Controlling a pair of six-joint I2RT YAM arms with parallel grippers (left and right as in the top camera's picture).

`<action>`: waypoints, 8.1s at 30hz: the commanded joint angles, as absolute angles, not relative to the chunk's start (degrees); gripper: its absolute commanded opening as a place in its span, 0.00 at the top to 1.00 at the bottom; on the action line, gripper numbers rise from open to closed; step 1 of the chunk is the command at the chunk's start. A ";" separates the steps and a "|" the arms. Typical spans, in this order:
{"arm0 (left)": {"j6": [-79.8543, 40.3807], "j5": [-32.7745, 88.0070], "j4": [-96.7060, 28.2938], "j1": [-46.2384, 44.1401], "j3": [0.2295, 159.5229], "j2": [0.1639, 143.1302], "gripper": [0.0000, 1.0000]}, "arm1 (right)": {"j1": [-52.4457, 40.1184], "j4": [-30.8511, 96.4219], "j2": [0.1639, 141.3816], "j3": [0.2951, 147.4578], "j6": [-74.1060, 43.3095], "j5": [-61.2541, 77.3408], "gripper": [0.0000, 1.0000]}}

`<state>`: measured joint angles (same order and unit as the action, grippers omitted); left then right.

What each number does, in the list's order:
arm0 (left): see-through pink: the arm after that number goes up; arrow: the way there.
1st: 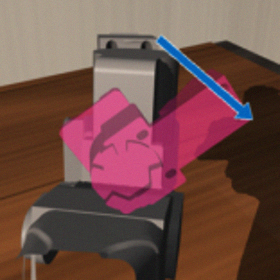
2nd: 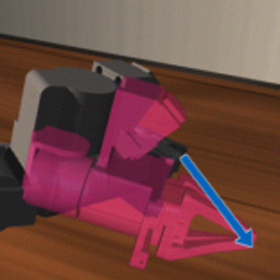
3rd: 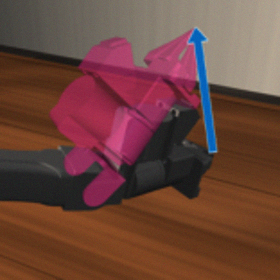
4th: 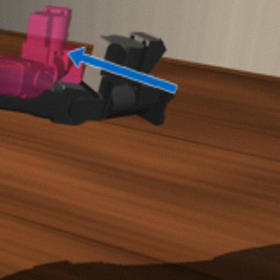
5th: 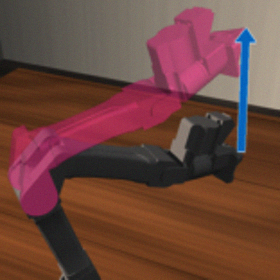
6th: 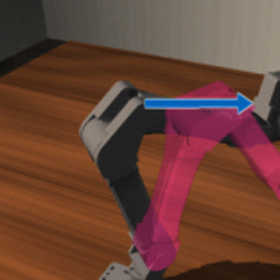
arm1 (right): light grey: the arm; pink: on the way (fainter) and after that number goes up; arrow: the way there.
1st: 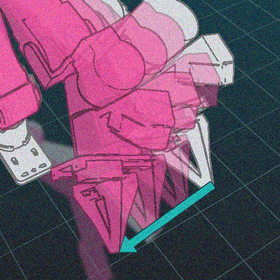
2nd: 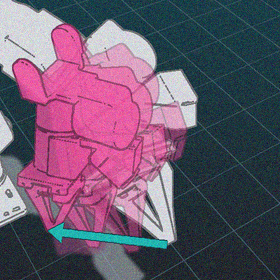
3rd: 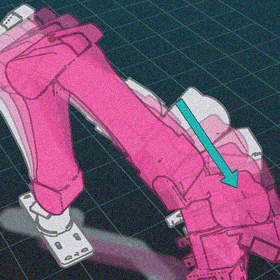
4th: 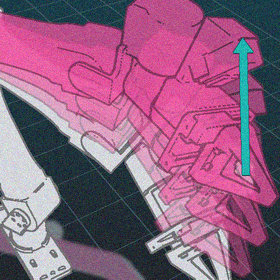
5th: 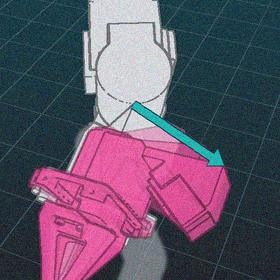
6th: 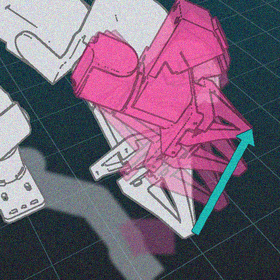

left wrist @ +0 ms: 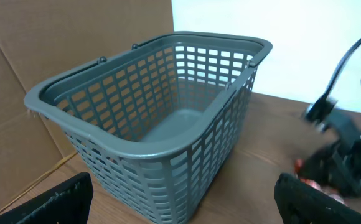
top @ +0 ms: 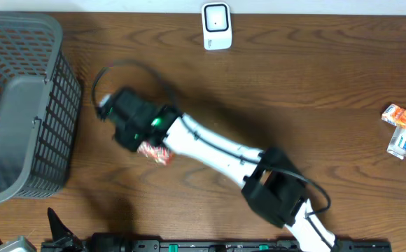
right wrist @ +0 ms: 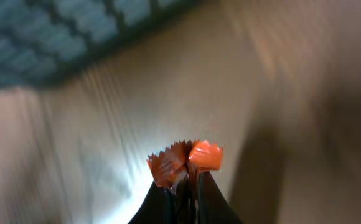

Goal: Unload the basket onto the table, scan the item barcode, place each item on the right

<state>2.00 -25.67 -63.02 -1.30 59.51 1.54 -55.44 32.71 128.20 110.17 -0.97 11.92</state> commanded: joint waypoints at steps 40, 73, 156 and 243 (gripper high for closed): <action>2.92 -26.20 -62.98 -1.48 59.46 1.17 0.07 | -33.63 37.34 126.69 96.05 24.25 89.45 0.96; -10.83 6.42 -59.37 -1.76 56.69 24.05 0.07 | -29.47 18.94 126.67 88.71 -2.22 89.45 0.99; -37.01 39.05 11.55 -15.18 33.87 76.20 0.93 | -17.39 -37.80 126.67 88.71 -77.10 86.17 0.33; -44.58 -0.64 -54.19 -10.94 60.12 72.36 0.26 | -37.10 15.55 126.76 73.32 -33.06 61.30 0.98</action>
<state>-45.95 -0.43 -54.50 -11.25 59.40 70.78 -35.53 15.00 127.94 73.30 -39.31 65.95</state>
